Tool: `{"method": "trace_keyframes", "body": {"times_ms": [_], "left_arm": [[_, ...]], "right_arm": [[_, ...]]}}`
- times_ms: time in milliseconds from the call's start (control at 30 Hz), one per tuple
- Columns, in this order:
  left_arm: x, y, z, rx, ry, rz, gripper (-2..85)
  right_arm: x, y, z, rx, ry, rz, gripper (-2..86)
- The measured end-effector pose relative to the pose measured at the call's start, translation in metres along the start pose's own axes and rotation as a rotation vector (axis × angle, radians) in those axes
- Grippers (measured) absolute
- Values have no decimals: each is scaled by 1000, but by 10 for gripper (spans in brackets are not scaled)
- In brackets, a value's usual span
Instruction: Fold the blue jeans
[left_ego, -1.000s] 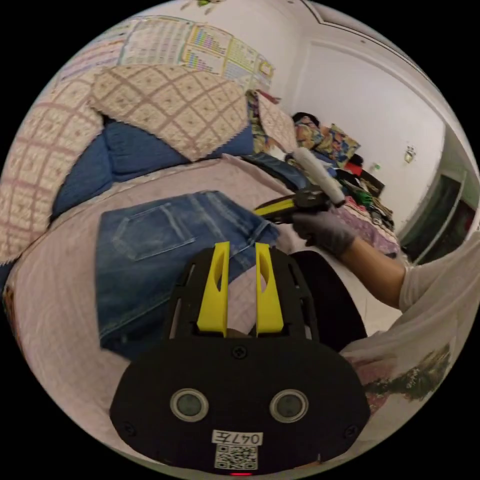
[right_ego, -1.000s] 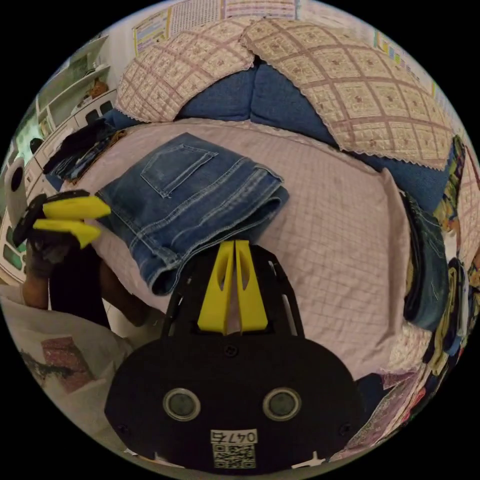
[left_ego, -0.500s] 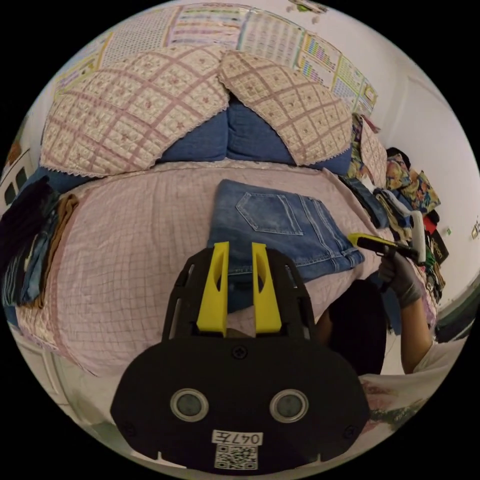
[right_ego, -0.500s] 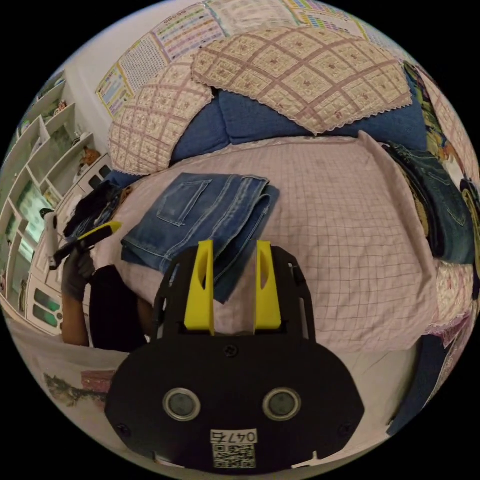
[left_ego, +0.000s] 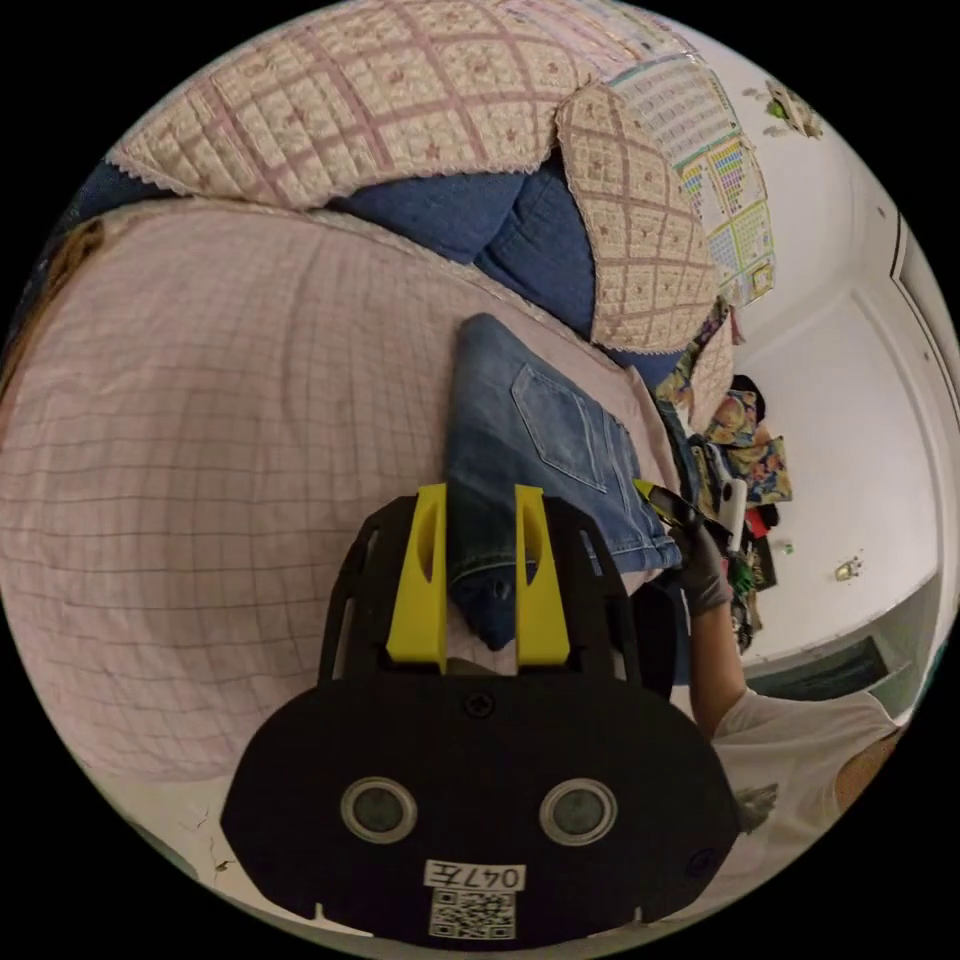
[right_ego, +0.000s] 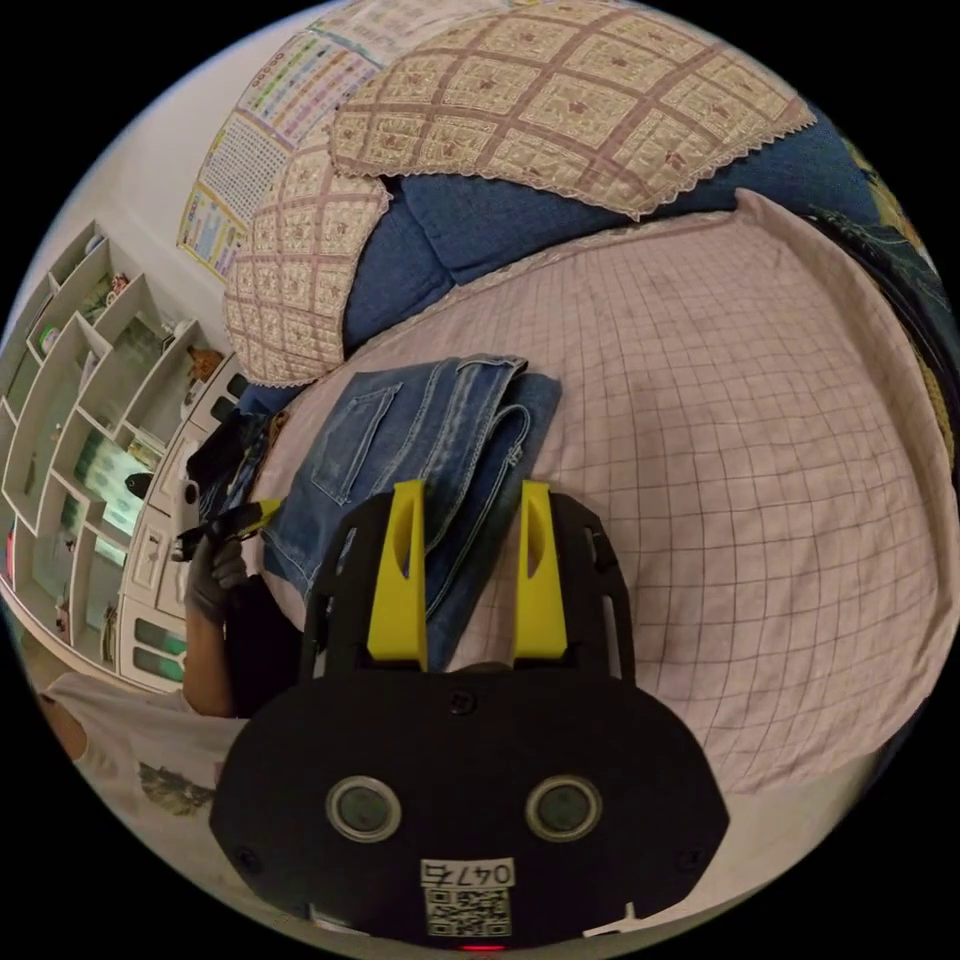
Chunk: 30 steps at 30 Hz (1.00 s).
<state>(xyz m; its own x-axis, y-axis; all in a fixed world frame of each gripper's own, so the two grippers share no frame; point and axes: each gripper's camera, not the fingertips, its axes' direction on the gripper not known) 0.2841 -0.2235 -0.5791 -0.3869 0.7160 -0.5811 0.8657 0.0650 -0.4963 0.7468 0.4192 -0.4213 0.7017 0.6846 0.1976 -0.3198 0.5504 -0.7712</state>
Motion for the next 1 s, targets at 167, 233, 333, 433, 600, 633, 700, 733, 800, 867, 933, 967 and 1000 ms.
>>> {"method": "trace_keyframes", "body": {"times_ms": [167,233,333,433,600,633,700,733,800,867,933,967,1000], "left_arm": [[-9,-3,-26,-6,6,10,90],[-15,-5,-44,-7,48,19,69],[-17,1,-79,65,103,38,37],[-9,12,-125,189,205,87,11],[27,36,-220,315,305,217,-3],[37,49,-253,352,298,257,-4],[48,73,-304,415,280,310,-5],[51,91,-338,453,270,334,-5],[50,119,-387,507,247,345,-6],[44,148,-434,551,203,335,-6],[36,185,-490,592,96,297,-6],[36,194,-503,600,63,291,-6],[35,208,-530,615,-4,283,-6]], "right_arm": [[-23,13,23,-35,-43,-21,71],[-33,18,32,-38,-55,-15,60],[-57,31,44,-22,-64,-32,28],[-105,49,48,17,62,-148,16],[-221,86,41,125,248,-420,12],[-234,91,39,145,261,-451,12],[-283,111,30,215,273,-561,12],[-294,116,30,225,263,-579,12],[-337,129,40,207,201,-645,12],[-372,136,59,156,161,-710,11],[-412,144,84,96,138,-795,11],[-440,148,100,71,123,-855,11],[-469,151,115,65,103,-915,10]]}}
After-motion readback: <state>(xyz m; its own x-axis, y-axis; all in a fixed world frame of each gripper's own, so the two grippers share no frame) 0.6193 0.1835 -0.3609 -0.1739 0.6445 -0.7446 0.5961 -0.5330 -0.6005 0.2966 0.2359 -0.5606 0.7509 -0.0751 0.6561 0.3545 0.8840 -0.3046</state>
